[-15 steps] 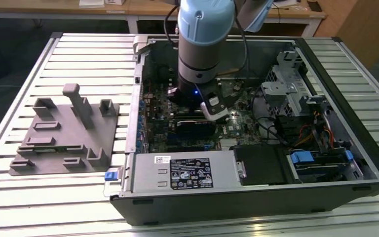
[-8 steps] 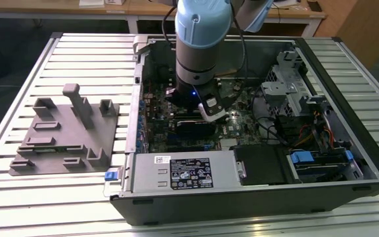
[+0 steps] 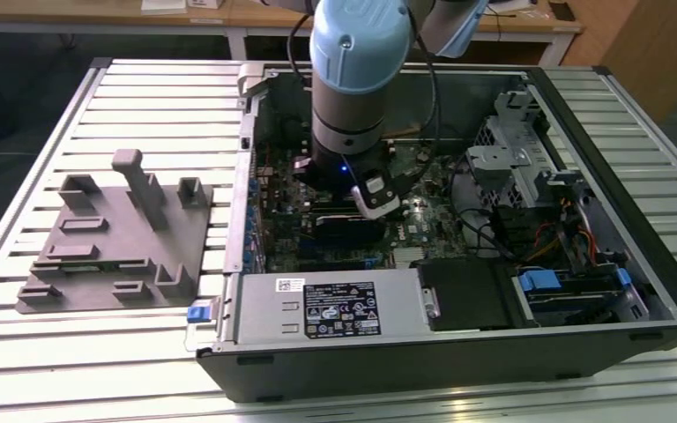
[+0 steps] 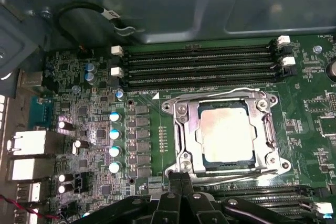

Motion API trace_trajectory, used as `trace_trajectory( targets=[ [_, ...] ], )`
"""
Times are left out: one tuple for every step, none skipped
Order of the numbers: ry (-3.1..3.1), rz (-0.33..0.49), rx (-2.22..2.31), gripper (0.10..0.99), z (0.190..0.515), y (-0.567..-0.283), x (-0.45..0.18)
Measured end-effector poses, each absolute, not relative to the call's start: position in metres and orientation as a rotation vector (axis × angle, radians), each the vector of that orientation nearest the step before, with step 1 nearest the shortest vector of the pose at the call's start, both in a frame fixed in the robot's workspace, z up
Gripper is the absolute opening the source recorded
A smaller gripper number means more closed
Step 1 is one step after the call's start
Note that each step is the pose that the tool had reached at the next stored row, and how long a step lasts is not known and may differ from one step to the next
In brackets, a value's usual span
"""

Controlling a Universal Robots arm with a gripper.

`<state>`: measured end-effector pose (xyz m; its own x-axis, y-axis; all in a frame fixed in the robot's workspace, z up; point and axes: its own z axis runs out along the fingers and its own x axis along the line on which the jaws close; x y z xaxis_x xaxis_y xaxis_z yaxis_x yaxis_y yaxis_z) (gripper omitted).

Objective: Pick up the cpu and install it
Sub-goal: 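Install the second cpu locking lever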

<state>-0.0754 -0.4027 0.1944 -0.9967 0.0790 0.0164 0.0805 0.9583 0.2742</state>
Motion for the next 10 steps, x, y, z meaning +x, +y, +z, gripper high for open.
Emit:
trace_trajectory(
  targets=[
    [-3.103,-0.440,-0.126,0.106,0.1940,-0.4027,-0.0755],
    [-3.102,-0.445,-0.126,0.106,0.1938,-0.4027,-0.0756],
    [-3.101,-0.450,-0.126,0.106,0.1935,-0.4027,-0.0757],
    [-3.100,-0.455,-0.126,0.106,0.1933,-0.4027,-0.0759],
    [-3.099,-0.459,-0.126,0.106,0.1931,-0.4027,-0.0761],
    [-3.099,-0.463,-0.126,0.106,0.1928,-0.4027,-0.0764],
    [-3.098,-0.468,-0.126,0.106,0.1925,-0.4027,-0.0766],
    [-3.097,-0.471,-0.126,0.106,0.1923,-0.4027,-0.0768],
    [-3.096,-0.475,-0.126,0.106,0.1920,-0.4027,-0.0770],
    [-3.096,-0.480,-0.126,0.106,0.1917,-0.4027,-0.0772]
  ],
)
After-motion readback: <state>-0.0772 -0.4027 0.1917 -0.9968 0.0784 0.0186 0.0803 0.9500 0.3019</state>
